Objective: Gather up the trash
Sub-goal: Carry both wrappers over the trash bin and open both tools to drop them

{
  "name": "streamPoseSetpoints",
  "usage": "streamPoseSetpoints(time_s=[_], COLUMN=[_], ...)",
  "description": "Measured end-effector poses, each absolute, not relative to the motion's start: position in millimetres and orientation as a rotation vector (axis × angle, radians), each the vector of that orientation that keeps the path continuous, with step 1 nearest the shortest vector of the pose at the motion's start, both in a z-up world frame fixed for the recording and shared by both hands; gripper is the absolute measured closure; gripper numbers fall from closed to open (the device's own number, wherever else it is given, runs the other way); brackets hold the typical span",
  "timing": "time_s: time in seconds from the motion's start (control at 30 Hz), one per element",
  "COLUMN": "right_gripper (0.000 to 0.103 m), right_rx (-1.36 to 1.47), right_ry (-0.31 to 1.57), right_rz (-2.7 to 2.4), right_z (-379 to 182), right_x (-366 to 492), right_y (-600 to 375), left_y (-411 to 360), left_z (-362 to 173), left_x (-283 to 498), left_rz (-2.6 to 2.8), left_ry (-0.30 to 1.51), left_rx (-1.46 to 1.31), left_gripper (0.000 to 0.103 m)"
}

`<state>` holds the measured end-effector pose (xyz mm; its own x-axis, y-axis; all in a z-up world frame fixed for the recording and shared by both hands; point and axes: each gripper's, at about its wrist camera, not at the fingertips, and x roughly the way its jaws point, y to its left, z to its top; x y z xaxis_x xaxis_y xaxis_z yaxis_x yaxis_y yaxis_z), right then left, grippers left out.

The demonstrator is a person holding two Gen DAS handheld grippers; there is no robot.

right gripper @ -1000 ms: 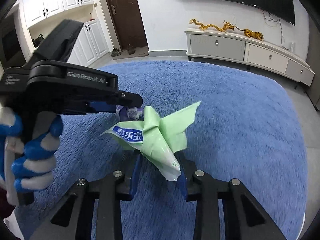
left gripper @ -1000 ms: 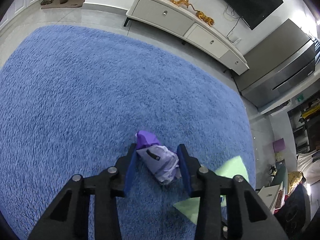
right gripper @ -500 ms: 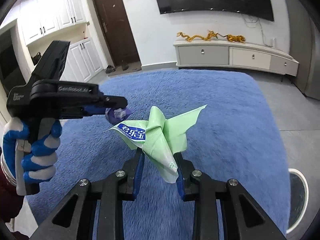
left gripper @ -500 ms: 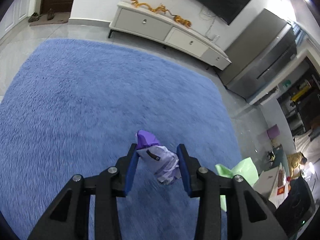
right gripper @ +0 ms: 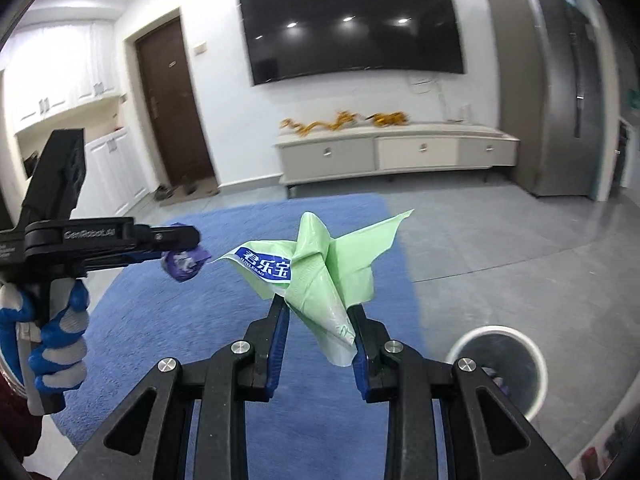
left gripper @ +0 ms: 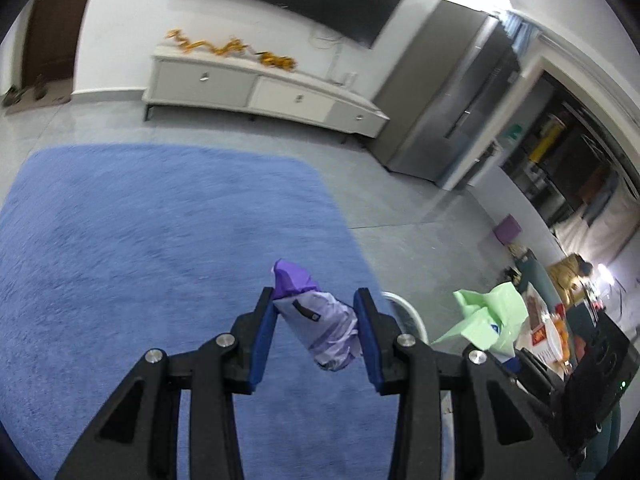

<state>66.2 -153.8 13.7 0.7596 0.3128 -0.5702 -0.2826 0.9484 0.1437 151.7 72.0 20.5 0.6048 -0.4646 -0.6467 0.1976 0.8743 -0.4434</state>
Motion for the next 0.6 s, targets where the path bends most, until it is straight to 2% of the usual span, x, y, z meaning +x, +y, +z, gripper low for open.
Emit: streamPoseSetpoints(time_s=[0.27,0.6], right_gripper=[0.076,0.076], right_rx=[0.091,0.232], right_ry=[0.602,0.726], right_rz=[0.148,-0.020], right_z=[16,-56], right_x=[57,93], right_y=[-237,-352], left_y=[-29,-177], left_z=[29,-21], left_x=[176,235], left_rz=[-0.524,-0.619], left_ry=[0.870,0.992], left_rx=[-0.251,-0.098], left_gripper=[0.066,0.066])
